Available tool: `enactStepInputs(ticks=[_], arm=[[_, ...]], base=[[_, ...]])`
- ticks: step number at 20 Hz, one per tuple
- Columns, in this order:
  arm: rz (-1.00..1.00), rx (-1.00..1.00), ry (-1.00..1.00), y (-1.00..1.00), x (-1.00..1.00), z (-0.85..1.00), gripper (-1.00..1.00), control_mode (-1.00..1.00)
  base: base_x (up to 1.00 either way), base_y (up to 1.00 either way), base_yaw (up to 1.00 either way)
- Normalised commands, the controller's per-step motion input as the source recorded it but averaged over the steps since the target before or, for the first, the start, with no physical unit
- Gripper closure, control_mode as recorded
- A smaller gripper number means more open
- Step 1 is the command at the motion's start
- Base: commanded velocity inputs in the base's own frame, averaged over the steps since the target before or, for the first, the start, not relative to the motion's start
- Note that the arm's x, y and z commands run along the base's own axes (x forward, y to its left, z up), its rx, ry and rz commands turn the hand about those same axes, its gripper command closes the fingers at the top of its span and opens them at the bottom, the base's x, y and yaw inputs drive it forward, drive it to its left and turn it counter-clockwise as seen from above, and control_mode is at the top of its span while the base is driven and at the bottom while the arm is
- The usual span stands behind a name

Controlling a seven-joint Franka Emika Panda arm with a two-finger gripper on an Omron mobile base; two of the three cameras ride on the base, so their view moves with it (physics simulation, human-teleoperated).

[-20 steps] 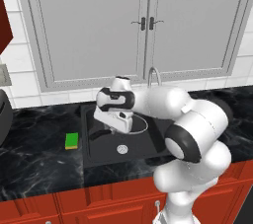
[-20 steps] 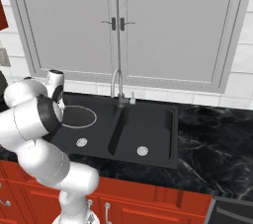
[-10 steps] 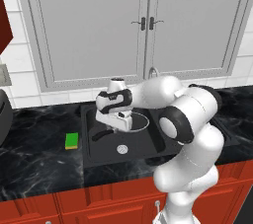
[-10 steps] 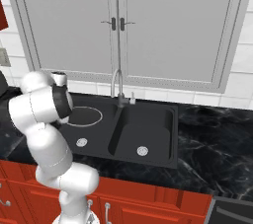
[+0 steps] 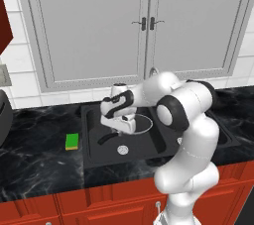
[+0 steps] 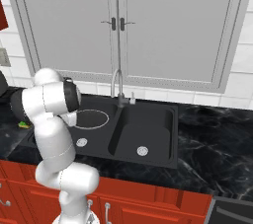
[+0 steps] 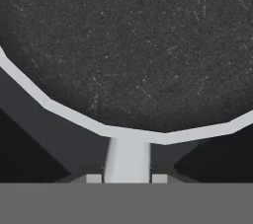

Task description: Pick the pan and sponge and place them into the sink. Then turn on the water.

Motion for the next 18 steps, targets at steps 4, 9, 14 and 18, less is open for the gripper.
enactStepInputs(ticks=[4,9,14,18], arm=[[0.00,-0.07,0.00,-0.24,0.26,-0.40,1.00,-1.00],[0.00,-0.06,0.00,-0.18,0.28,-0.41,1.00,-1.00],[0.00,0.00,0.00,-0.07,0.26,-0.35,1.00,-1.00],[0.00,0.00,-0.02,-0.01,0.16,-0.31,1.00,-1.00]], base=[[0.00,0.00,0.00],[0.00,0.00,0.00],[0.00,0.00,0.00],[0.00,0.00,0.00]])
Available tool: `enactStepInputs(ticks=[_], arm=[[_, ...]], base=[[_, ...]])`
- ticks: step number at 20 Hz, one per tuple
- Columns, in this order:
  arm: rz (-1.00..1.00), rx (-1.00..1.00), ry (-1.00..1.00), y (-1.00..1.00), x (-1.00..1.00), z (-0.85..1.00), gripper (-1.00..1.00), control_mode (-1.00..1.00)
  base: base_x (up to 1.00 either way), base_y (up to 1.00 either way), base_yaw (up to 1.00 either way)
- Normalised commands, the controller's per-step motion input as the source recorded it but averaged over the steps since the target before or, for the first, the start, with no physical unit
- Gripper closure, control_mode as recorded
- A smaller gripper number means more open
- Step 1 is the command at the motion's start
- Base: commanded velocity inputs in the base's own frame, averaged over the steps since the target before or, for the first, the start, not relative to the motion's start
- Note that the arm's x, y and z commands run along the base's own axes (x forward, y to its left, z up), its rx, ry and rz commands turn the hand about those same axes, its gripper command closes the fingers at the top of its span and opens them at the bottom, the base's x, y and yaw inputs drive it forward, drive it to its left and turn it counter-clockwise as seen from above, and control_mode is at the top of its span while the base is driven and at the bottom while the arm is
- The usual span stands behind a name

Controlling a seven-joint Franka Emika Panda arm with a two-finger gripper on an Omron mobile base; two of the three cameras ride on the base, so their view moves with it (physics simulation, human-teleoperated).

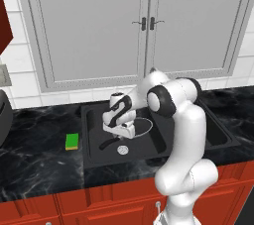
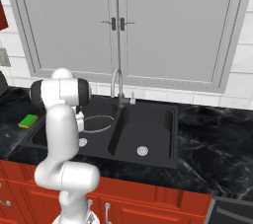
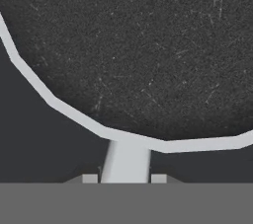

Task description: Pick the pan and sponge and place them into the sink. Then turn on the water.

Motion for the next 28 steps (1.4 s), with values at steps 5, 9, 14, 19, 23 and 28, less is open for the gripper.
enactStepInputs(ticks=[5,9,14,19,23,28], arm=[[0.00,0.02,-0.09,-0.03,0.03,-0.35,1.00,-1.00],[0.00,0.04,-0.10,0.00,0.06,-0.33,1.00,-1.00],[0.00,0.07,-0.10,0.00,0.05,-0.29,1.00,-1.00],[0.00,0.09,-0.09,0.00,0.06,-0.23,1.00,-1.00],[0.00,0.07,-0.08,0.00,0.10,-0.23,1.00,-1.00],[0.00,0.01,-0.02,0.01,0.21,-0.27,-1.00,-1.00]], base=[[0.00,0.00,0.00],[0.00,0.00,0.00],[0.00,0.00,0.00],[0.00,0.00,0.00],[0.00,0.00,0.00],[0.00,0.00,0.00]])
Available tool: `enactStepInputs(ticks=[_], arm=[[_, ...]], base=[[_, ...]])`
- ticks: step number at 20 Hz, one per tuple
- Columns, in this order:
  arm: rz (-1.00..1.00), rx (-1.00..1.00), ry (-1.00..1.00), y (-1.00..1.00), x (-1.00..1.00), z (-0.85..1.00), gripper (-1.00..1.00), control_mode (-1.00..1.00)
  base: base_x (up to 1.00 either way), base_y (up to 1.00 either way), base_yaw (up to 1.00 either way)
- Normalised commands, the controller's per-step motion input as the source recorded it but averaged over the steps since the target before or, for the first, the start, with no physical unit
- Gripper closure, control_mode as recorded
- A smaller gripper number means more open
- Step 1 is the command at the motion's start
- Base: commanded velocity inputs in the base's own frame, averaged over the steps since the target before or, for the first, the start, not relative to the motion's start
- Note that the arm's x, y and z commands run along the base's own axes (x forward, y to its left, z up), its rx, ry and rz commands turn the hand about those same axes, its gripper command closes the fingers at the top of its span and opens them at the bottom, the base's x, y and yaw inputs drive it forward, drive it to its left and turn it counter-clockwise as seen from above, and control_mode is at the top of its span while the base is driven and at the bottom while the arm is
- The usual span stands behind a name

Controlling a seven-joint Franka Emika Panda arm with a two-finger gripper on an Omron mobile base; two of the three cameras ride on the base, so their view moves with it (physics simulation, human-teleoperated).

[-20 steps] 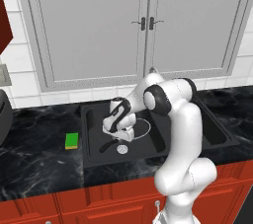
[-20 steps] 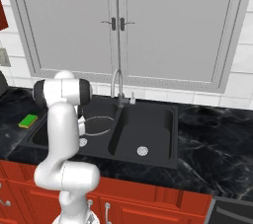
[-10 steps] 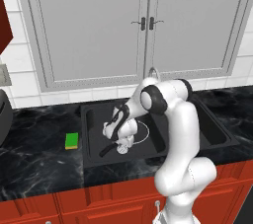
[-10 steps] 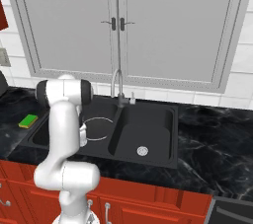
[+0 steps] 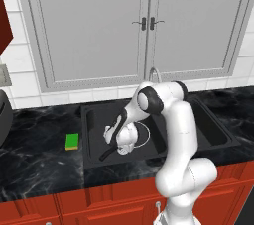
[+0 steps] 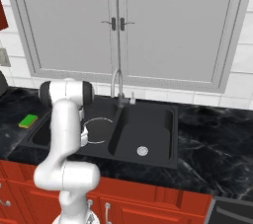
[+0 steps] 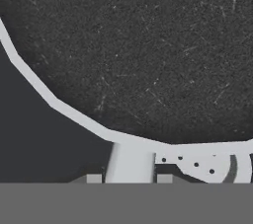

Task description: Pick the pan and sponge and place them into the sink. Then turn on the water.

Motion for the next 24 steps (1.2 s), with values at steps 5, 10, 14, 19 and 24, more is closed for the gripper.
enactStepInputs(ticks=[5,10,14,19,24], arm=[[0.00,0.00,0.00,0.06,0.13,-0.08,-1.00,-1.00],[0.00,0.00,0.00,0.04,0.01,0.29,-1.00,-1.00],[0.00,0.00,0.00,0.05,0.00,0.54,-1.00,-1.00],[0.02,0.00,0.00,0.04,0.00,0.56,-1.00,-1.00],[0.09,-0.01,0.00,0.06,0.00,0.34,-1.00,-1.00]], base=[[0.00,0.00,0.00],[0.00,0.00,0.00],[0.00,0.00,0.00],[0.00,0.00,0.00],[0.00,0.00,0.00]])
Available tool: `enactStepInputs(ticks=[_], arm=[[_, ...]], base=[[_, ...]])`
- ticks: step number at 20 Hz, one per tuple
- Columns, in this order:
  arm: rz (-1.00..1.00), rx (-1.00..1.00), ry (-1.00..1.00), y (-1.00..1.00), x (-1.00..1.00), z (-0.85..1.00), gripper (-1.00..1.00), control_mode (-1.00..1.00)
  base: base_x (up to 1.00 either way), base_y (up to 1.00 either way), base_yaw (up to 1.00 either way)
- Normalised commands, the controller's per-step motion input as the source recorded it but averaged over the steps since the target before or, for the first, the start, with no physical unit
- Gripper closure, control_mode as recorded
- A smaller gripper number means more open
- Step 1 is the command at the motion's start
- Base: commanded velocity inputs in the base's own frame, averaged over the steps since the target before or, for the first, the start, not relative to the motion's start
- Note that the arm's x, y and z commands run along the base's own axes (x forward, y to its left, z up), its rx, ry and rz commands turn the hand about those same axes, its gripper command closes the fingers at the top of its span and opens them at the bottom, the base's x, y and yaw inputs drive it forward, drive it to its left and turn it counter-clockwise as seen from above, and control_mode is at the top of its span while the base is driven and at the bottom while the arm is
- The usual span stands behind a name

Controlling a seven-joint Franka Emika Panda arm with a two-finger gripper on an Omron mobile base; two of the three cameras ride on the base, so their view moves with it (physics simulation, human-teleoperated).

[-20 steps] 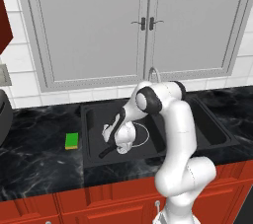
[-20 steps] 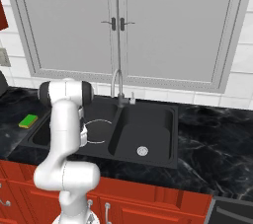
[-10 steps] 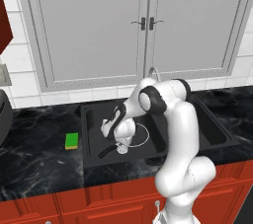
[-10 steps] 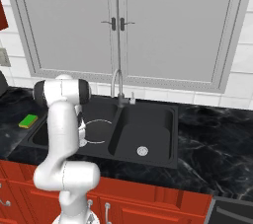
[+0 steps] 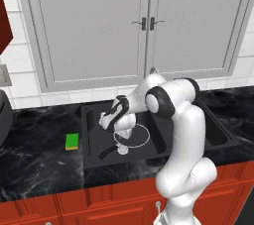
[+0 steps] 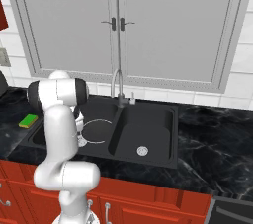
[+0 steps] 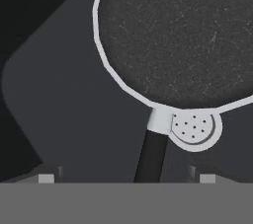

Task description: Pick the pan and sponge and place them into the sink. Then turn on the water.

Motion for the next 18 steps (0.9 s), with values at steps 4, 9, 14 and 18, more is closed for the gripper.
enactStepInputs(ticks=[4,9,14,18], arm=[[0.19,-0.10,0.00,0.12,-0.10,0.20,-1.00,-1.00],[0.22,-0.13,0.00,0.01,-0.30,0.33,-1.00,-1.00],[0.19,-0.02,0.00,0.00,-0.16,0.63,-1.00,-1.00],[0.17,0.00,0.00,0.00,-0.05,0.79,-1.00,-1.00]], base=[[0.00,0.00,0.00],[0.00,0.00,0.00],[0.00,0.00,0.00],[0.00,0.00,0.00]])
